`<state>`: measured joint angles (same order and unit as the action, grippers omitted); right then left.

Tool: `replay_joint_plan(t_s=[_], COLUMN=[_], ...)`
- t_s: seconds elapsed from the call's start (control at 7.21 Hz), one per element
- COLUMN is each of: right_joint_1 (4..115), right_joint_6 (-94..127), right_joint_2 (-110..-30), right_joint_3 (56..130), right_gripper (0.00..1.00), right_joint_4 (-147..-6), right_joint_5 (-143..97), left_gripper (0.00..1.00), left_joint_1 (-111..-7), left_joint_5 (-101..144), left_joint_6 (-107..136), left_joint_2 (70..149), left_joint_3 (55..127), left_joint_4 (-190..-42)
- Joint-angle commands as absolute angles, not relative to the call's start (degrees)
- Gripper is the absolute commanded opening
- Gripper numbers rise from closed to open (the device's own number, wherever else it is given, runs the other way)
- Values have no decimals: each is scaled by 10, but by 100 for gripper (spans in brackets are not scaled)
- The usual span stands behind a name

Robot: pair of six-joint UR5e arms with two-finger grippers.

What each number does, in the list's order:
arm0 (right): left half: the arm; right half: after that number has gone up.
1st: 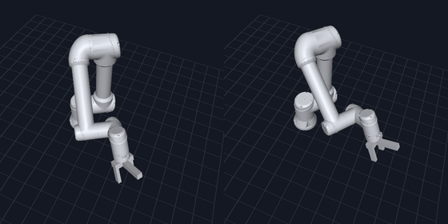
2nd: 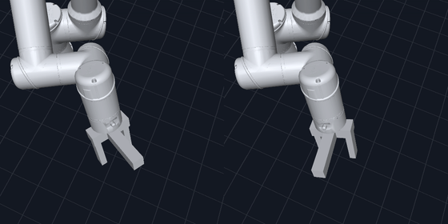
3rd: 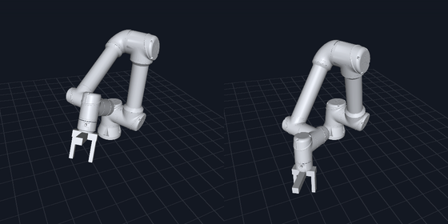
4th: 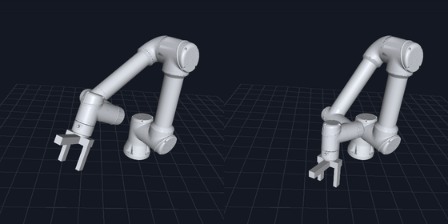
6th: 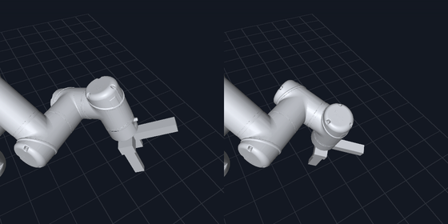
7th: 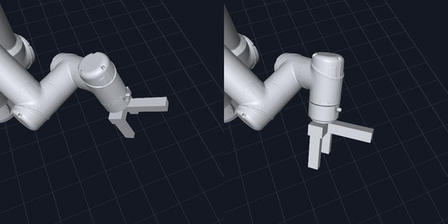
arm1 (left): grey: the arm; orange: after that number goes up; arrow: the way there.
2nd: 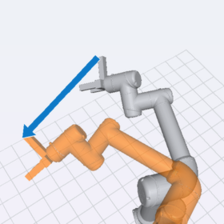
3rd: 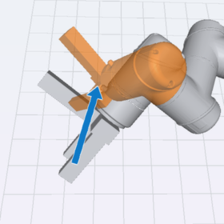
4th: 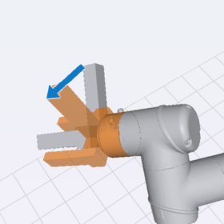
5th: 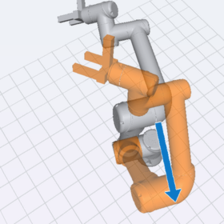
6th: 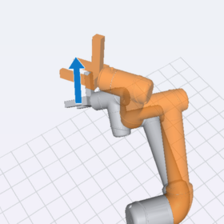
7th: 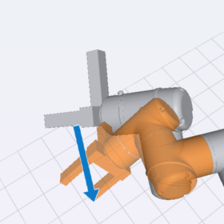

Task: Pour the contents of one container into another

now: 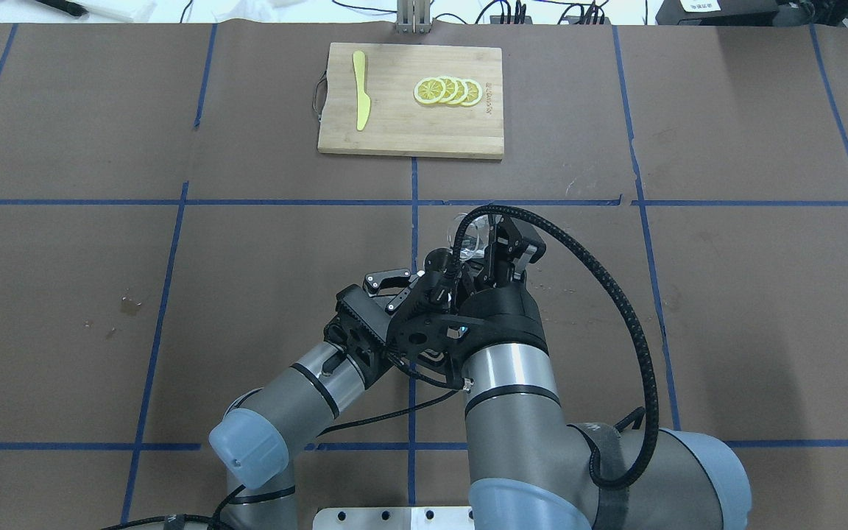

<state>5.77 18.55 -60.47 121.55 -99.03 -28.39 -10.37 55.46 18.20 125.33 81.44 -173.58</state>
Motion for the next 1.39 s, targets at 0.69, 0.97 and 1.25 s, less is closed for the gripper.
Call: replay_joint_plan(t_s=[0.69,0.97,1.25], right_joint_1=[75,102,130], right_joint_6=[505,575,598], right_joint_2=[-629,-660,-695], right_joint_3=[1238,1251,1252], right_gripper=[0,0,0], right_joint_4=[-885,-885,-869], right_joint_5=[-321,-346,-381], left_gripper=[0,0,0], left_joint_1=[-122,-126,-127], left_joint_5=[538,501,464], left_joint_6=[184,186,200], left_joint_2=[1243,1180,1097], left_joint_3=[853,894,925], left_joint_4=[-1733,-1739,-1789])
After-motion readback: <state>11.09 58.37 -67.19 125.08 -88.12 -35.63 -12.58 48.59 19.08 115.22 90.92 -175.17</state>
